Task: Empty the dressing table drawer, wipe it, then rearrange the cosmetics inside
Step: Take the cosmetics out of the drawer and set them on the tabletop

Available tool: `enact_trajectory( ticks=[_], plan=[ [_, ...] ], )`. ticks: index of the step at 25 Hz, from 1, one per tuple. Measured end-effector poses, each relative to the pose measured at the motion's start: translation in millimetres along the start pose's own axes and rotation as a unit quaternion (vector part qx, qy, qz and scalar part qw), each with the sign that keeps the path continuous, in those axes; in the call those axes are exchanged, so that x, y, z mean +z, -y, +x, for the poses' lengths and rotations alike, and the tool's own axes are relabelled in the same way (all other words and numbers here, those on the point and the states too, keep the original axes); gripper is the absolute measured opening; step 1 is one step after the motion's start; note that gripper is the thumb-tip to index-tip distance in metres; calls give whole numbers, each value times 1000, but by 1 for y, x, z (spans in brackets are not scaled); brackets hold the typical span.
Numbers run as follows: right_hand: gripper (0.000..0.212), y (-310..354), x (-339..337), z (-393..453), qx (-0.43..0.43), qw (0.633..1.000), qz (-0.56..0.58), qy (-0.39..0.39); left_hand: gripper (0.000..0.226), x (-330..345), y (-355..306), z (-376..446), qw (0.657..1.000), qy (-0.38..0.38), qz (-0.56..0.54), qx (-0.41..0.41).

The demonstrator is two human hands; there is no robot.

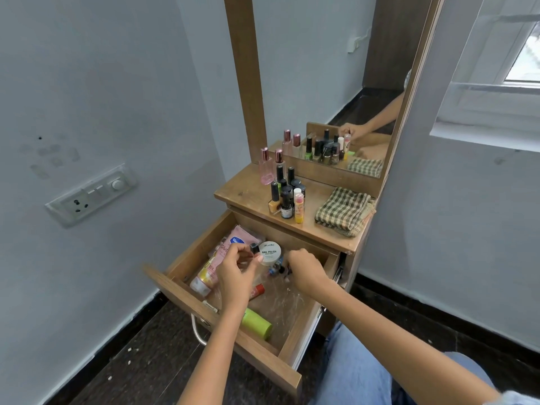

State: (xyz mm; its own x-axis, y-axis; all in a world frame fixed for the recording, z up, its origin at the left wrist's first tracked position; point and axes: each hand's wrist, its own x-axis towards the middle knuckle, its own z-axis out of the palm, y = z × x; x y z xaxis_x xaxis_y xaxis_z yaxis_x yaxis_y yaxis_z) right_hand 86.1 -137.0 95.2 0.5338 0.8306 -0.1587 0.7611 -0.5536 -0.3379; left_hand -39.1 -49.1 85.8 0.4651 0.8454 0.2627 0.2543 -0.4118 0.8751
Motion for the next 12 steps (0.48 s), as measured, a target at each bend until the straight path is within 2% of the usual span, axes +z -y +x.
enact_trajectory(
  ticks=[2,4,8,12],
  plan=[
    [31,-1,2,-4,14,982,178,-66,27,0,1,1,1000,-8,-9,7],
    [32,0,-3,-9,3,953,271,-134,26,1,3,1,1000,-7,-21,19],
    [32,1,-25,-19,-15,906,322,-275,25,1,1,0,998,-13,-46,32],
    [25,-3,-48,-13,30,878,338,-339,21,5,-7,3,996,16,-75,48]
  ],
)
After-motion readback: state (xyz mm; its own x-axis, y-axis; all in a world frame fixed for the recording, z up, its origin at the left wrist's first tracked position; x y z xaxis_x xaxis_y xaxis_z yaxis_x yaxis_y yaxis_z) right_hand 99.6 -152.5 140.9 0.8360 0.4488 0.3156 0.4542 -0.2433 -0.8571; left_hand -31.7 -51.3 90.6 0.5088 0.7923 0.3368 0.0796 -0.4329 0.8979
